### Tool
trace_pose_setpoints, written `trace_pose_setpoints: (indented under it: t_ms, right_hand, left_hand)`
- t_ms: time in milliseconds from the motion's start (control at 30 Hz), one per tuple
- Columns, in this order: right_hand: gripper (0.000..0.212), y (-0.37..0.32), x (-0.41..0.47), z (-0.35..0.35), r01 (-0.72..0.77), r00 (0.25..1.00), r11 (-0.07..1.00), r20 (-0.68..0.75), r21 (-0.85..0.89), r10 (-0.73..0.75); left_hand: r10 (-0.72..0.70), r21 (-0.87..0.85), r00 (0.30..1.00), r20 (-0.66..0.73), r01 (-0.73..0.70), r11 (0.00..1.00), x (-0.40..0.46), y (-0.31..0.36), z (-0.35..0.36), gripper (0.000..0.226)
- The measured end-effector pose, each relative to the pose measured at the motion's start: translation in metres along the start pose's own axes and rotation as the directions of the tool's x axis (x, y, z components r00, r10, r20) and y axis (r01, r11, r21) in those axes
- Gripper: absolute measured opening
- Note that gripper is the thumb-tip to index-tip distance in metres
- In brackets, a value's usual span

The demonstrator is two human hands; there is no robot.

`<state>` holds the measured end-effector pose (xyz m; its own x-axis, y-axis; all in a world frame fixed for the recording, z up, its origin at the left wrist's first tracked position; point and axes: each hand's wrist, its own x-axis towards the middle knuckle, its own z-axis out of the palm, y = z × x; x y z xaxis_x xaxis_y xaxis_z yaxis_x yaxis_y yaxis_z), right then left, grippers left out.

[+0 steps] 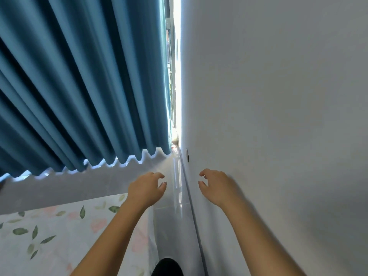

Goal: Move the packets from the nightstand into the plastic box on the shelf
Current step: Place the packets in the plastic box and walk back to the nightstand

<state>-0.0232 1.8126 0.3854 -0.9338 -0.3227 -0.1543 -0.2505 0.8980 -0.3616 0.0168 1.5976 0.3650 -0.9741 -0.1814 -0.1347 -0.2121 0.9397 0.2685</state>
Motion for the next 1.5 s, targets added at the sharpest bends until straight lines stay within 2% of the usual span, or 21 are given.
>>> trace_pose_setpoints:
  t_ms: [267, 500, 667, 967, 1100, 1300, 1500]
  right_hand:
    - [0.039, -0.029, 0.132, 0.003, 0.007, 1.000, 1.000, 0.029, -0.016, -0.006]
    - [0.036, -0.105, 0.298, -0.002, 0.080, 0.996, 0.993, 0.039, -0.087, -0.077]
    - [0.036, -0.139, 0.386, -0.008, 0.102, 0.994, 0.988, 0.042, -0.116, -0.098]
    - [0.035, -0.184, 0.552, 0.006, 0.226, 0.971, 0.960, 0.120, -0.165, -0.208]
    - [0.036, -0.203, 0.638, 0.013, 0.272, 0.958, 0.950, 0.141, -0.154, -0.251]
    - [0.038, -0.242, 0.772, 0.003, 0.389, 0.918, 0.904, 0.160, -0.178, -0.363]
    - [0.036, -0.328, 0.856, 0.021, 0.546, 0.822, 0.823, 0.291, -0.156, -0.490]
  left_hand:
    - [0.003, -0.044, 1.000, -0.005, -0.003, 0.999, 0.129, -0.043, -0.024, 0.039]
    - [-0.094, -0.043, 0.996, -0.007, 0.093, 0.995, 0.256, -0.138, -0.064, 0.037]
    - [-0.134, -0.047, 0.991, 0.012, 0.134, 0.990, 0.331, -0.181, -0.091, 0.039]
    - [-0.261, -0.114, 0.964, 0.042, 0.264, 0.958, 0.455, -0.250, -0.088, 0.037]
    - [-0.326, -0.111, 0.942, 0.085, 0.334, 0.936, 0.524, -0.281, -0.086, 0.039]
    - [-0.464, -0.160, 0.886, 0.016, 0.460, 0.873, 0.617, -0.331, -0.105, 0.041]
    - [-0.624, -0.262, 0.780, 0.042, 0.611, 0.747, 0.620, -0.400, -0.131, 0.039]
